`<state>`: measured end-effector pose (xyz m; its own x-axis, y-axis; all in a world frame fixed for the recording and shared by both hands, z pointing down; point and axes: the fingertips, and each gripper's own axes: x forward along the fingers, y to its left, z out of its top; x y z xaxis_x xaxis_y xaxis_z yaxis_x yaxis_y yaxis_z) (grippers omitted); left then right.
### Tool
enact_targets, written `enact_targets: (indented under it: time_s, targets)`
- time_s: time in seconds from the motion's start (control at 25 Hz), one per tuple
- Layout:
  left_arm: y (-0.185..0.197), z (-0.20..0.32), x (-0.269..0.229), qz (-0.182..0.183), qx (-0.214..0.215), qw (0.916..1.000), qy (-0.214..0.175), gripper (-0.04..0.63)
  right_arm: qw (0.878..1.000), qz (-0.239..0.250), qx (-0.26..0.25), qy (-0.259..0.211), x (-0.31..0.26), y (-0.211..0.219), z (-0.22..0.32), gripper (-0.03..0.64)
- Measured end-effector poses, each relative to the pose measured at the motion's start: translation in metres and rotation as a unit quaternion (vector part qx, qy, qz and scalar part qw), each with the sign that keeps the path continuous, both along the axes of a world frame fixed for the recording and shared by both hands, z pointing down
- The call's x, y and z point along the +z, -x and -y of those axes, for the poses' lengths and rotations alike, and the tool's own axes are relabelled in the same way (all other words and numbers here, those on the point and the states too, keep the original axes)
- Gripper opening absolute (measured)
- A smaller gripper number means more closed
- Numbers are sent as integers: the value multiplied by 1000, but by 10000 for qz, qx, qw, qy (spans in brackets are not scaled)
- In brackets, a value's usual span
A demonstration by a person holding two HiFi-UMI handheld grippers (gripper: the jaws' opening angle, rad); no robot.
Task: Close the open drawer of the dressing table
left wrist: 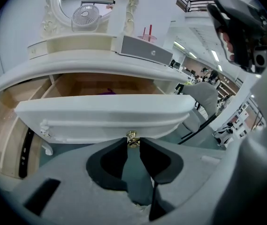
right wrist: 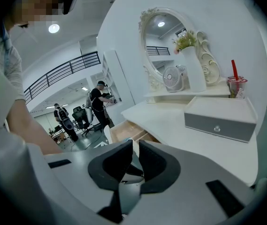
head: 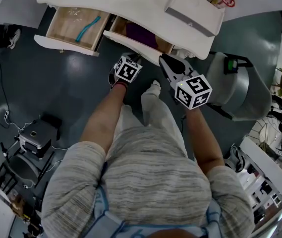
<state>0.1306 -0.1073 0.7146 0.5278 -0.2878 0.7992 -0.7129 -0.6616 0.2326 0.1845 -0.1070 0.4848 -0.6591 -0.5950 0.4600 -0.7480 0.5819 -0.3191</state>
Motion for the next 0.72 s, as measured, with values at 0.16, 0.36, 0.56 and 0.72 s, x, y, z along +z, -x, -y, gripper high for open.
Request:
enact_targets:
  time_s: [0.16,0.36,0.56,0.72]
  targets:
    - [-6,13,1,60,36,10000,-18,91,10000,-10,-5,6,2,-2,4,12]
    - [-12,28,0,49,3,10000,-34,91,10000,-36,28,9,3,-8,7,12]
    - [-17,42,-2,89,26,9999,-73,89,9999,-70,78,-13,0,-16,10,12]
    - [-21,52,-1,120,-5,9999,-95,89,9999,-87,123,-9,1,-23,12,12]
